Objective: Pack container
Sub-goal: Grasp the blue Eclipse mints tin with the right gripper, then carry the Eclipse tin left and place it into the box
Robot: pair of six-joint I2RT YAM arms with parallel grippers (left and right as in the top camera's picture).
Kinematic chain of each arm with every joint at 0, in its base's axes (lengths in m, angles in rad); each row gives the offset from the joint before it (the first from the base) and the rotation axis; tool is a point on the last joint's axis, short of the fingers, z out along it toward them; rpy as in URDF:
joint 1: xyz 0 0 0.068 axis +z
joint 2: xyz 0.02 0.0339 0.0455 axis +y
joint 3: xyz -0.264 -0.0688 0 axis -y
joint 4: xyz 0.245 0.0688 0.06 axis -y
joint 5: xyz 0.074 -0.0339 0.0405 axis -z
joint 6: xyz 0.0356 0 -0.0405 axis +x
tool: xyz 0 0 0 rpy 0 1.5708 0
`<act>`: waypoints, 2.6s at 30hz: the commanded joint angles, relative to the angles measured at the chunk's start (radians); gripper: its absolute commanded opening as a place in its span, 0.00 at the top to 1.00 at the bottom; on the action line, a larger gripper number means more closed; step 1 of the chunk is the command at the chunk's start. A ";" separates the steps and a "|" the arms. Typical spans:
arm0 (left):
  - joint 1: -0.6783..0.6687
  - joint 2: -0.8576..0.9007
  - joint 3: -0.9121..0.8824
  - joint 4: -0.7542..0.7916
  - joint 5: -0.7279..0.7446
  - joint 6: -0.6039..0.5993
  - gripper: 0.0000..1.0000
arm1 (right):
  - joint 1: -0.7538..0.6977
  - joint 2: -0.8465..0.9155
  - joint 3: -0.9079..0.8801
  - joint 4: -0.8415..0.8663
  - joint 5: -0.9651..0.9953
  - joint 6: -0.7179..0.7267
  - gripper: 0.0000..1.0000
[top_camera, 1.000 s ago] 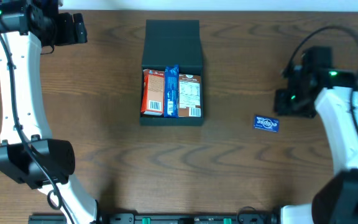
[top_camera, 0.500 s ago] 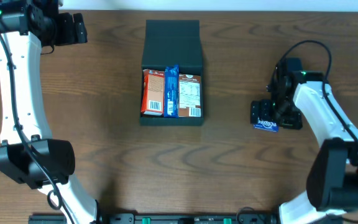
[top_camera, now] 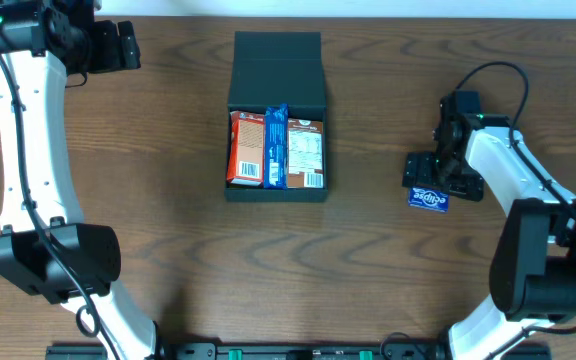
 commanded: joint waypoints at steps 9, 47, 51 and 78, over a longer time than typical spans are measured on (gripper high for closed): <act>0.002 0.011 0.000 0.018 0.007 0.004 0.05 | -0.010 0.010 -0.085 0.059 -0.060 -0.020 0.01; 0.002 0.011 0.000 0.026 0.007 0.003 0.05 | -0.010 0.009 0.002 0.087 -0.128 -0.024 0.38; 0.002 0.011 0.000 0.024 0.007 0.003 0.05 | -0.002 0.009 0.140 0.041 -0.135 -0.031 0.43; 0.002 0.011 0.000 0.001 0.007 0.003 0.05 | 0.500 0.024 0.554 -0.154 -0.368 -1.046 0.55</act>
